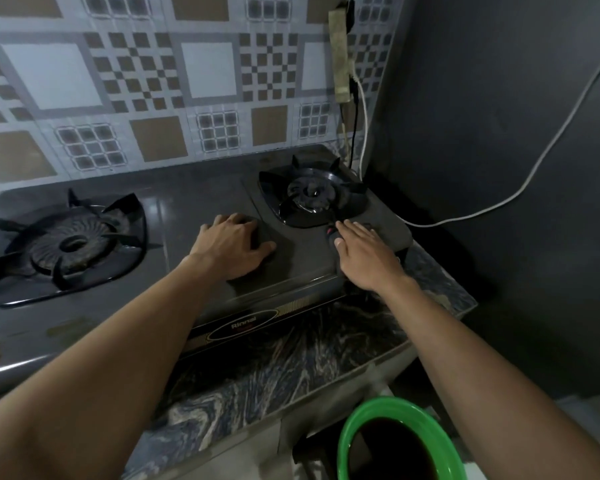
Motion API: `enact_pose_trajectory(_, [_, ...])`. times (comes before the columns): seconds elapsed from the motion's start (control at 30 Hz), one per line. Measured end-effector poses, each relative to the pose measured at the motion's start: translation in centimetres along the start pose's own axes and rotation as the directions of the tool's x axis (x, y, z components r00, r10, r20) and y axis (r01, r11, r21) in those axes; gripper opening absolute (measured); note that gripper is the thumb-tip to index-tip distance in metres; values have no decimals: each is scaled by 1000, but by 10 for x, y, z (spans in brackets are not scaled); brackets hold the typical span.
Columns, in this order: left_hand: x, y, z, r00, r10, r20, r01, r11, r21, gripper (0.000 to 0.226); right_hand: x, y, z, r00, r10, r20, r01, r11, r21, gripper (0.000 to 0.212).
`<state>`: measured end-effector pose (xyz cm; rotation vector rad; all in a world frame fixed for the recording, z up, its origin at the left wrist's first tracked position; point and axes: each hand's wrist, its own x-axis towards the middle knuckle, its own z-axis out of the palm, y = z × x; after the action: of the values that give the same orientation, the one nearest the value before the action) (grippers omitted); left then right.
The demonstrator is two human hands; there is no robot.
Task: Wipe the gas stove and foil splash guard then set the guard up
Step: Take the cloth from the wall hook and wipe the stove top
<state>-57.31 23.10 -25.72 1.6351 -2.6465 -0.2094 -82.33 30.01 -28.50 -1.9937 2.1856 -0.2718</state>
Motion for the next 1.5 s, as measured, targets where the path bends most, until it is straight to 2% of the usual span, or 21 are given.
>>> enact_pose_trajectory(0.27, [9,-1,1,1000,-20,-1,20,999,-30,62,15,49,-13,989,149,5,-149,988,40,53])
enact_pose_trajectory(0.4, [15,-10,-8,999,-47,12,48,989,-140,58,26,66,-20,984,177,10,-177,982,64,52])
enact_pose_trajectory(0.53, [22,-17,-15,990,-113,80,118,991,-57,74,36,78,-32,975,221,0,-215,950,227,50])
enact_pose_trajectory(0.63, [30,-20,-13,987,-102,126,113,990,-79,75,48,93,-37,968,252,8,-240,908,342,44])
enact_pose_trajectory(0.73, [38,-25,-12,978,-94,188,118,985,-122,77,66,109,-41,975,217,39,-214,890,404,44])
enact_pose_trajectory(0.87, [49,-35,-11,965,-152,216,157,988,-3,105,101,118,-42,981,153,118,-190,880,435,44])
enact_pose_trajectory(0.97, [52,-35,-9,960,-162,227,173,985,-28,95,131,116,-46,980,115,163,-181,851,492,43])
enact_pose_trajectory(1.07, [53,-36,-7,954,-166,250,170,985,5,98,164,115,-49,978,84,191,-176,825,537,43])
enact_pose_trajectory(1.27, [47,-36,-3,953,-175,249,177,984,13,97,228,104,-50,972,39,230,-154,848,506,44])
enact_pose_trajectory(1.5, [44,-28,-10,938,-196,284,184,980,69,90,295,81,-58,962,38,269,-123,944,306,46])
